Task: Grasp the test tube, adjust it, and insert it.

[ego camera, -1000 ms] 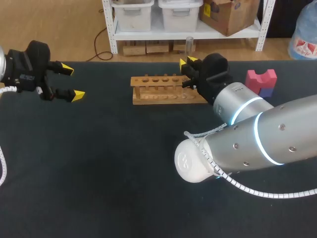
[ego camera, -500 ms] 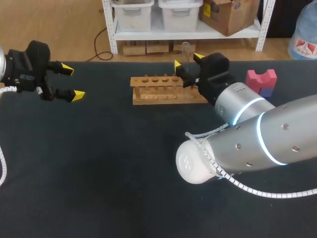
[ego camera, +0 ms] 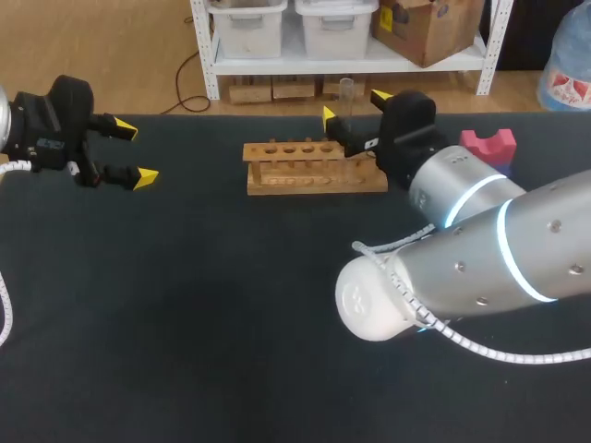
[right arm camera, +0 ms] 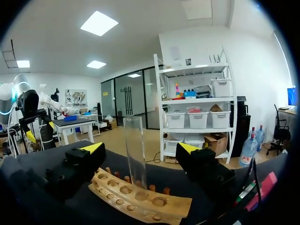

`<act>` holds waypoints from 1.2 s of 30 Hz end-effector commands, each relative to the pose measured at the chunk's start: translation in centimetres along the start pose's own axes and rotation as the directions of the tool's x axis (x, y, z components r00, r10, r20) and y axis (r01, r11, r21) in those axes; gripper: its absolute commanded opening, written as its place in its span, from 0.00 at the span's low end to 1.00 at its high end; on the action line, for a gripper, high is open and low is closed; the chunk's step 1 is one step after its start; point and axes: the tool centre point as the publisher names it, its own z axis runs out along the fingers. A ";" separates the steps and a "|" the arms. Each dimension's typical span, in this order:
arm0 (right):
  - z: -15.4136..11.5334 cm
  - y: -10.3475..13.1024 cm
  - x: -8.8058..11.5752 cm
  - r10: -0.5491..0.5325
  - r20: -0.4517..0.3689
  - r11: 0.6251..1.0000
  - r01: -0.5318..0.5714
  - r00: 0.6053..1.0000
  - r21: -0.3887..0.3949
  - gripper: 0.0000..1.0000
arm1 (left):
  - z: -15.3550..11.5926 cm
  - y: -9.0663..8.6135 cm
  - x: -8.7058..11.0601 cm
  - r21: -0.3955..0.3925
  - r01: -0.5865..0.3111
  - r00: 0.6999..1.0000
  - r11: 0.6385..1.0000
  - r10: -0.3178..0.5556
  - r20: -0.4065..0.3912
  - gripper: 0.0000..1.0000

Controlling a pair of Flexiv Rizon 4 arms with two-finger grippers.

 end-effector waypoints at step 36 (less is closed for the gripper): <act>-8.1 -0.7 -3.7 -0.007 -0.334 0.983 -0.055 0.943 -0.173 1.00 | 0.0 -0.1 0.2 -0.004 -0.003 1.000 1.000 0.004 0.009 1.00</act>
